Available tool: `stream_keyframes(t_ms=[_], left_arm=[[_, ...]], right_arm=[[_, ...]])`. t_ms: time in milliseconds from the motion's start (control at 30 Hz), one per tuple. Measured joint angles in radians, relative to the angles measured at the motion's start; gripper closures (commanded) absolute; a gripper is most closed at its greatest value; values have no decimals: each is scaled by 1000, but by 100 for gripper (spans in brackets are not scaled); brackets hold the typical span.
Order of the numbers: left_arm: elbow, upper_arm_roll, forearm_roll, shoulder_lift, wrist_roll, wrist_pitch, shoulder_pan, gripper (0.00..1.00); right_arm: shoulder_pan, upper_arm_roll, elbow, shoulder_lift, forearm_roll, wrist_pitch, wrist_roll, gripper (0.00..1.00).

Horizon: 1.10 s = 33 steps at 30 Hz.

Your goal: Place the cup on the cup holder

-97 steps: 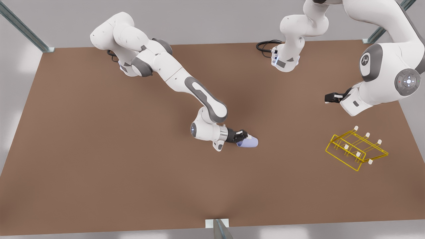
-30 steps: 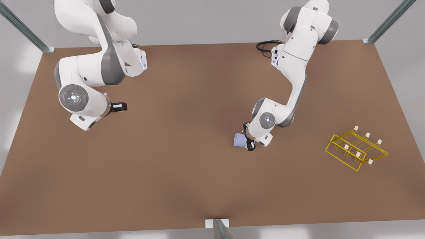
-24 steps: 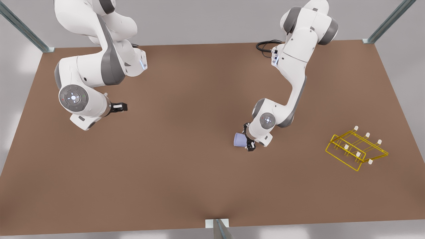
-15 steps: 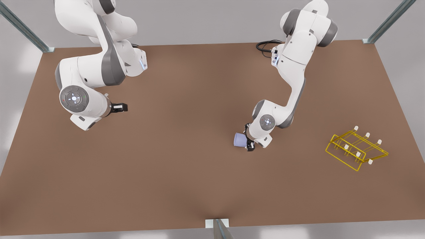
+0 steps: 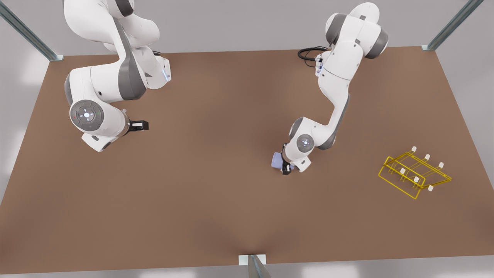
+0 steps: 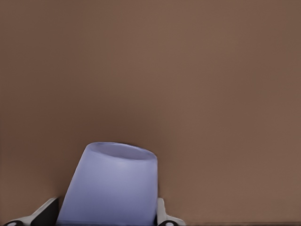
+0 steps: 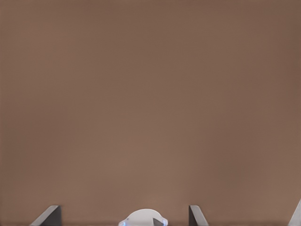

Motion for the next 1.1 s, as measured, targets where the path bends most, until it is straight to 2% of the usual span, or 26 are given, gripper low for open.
stream_keyframes(t_ms=[33,100,267,367,433,467,500,600,667,733,900,1100], left_arm=[[1,-3,0,2,3,2,-1,0],[3,-6,-5,3,9,5,-1,29],[7,-7,-16,5,24,8,4,28],[163,16,-68,-9,29,-69,27,27],[333,100,-52,-13,30,-210,33,27],[395,129,7,-12,28,-286,34,27],[430,202,88,-10,26,-355,-9,27],[420,697,269,26,28,-505,-344,27],[378,992,335,143,34,-567,-543,27],[353,1142,381,254,40,-607,-650,27],[273,1199,558,380,48,-653,-695,27],[240,1199,729,451,25,-577,-556,27]], right_arm=[[1,0,0,0,0,0,1,0],[1,0,0,0,0,0,2,0],[0,0,0,0,0,0,4,0],[-1,-2,0,0,0,-1,4,0],[-1,-3,0,0,0,0,5,0],[-1,-3,0,0,0,0,5,0],[-1,-3,0,0,0,0,5,0],[-1,-3,0,1,1,0,5,0],[-1,-3,0,1,2,0,5,0],[-1,-3,0,3,8,0,6,0],[-1,-3,2,8,13,1,6,0],[-1,-3,1,8,15,1,7,0]])
